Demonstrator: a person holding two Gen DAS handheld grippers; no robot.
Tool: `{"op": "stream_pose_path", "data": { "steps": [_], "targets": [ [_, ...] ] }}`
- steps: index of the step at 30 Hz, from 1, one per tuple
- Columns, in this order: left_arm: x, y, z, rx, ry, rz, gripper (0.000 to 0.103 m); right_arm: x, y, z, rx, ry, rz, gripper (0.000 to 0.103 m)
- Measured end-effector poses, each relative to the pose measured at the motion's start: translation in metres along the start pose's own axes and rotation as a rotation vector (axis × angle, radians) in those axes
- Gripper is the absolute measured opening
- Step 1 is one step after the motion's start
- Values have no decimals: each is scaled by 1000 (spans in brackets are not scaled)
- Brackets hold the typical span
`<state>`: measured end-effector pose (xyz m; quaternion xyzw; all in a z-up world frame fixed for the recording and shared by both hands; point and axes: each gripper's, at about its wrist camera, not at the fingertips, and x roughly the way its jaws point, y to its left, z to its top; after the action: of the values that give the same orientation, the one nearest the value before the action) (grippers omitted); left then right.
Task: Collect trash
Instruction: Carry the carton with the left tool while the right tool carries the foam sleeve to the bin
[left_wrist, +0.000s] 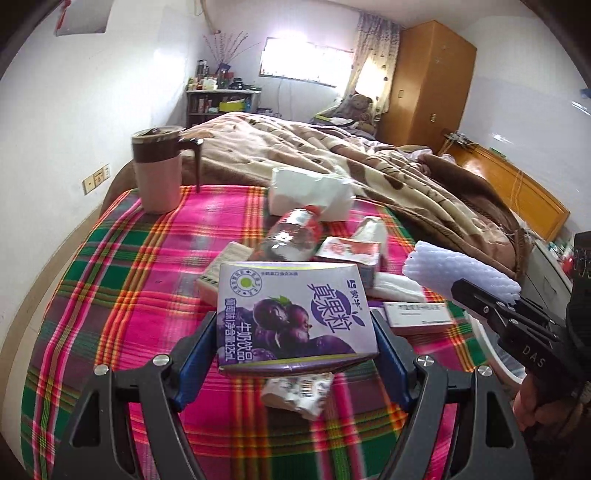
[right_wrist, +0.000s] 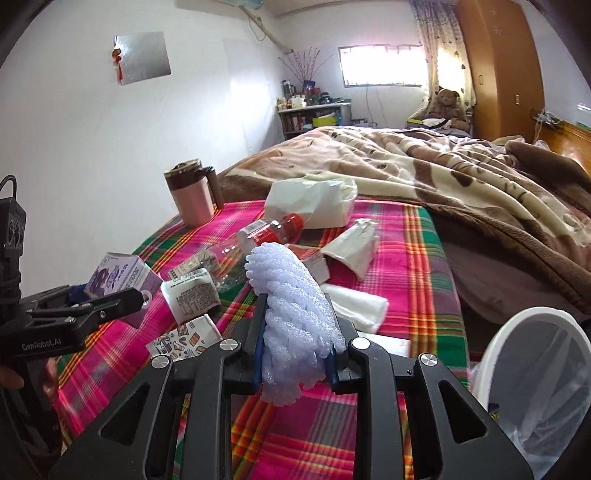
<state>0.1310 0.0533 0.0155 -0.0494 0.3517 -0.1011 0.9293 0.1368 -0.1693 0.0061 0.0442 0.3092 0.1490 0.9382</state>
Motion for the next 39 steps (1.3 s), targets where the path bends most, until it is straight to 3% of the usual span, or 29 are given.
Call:
{"op": "stream_pose_path", "data": {
  "steps": [21, 30, 39],
  "targets": [
    [13, -136, 4, 183, -6, -206, 80, -68, -89, -14, 137, -100, -221, 26],
    [29, -192, 6, 247, 18, -295, 80, -86, -128, -26, 198, -103, -334, 26],
    [53, -243, -3, 308, 76, -354, 80, -86, -171, -48, 280, -38, -430, 26]
  ]
}}
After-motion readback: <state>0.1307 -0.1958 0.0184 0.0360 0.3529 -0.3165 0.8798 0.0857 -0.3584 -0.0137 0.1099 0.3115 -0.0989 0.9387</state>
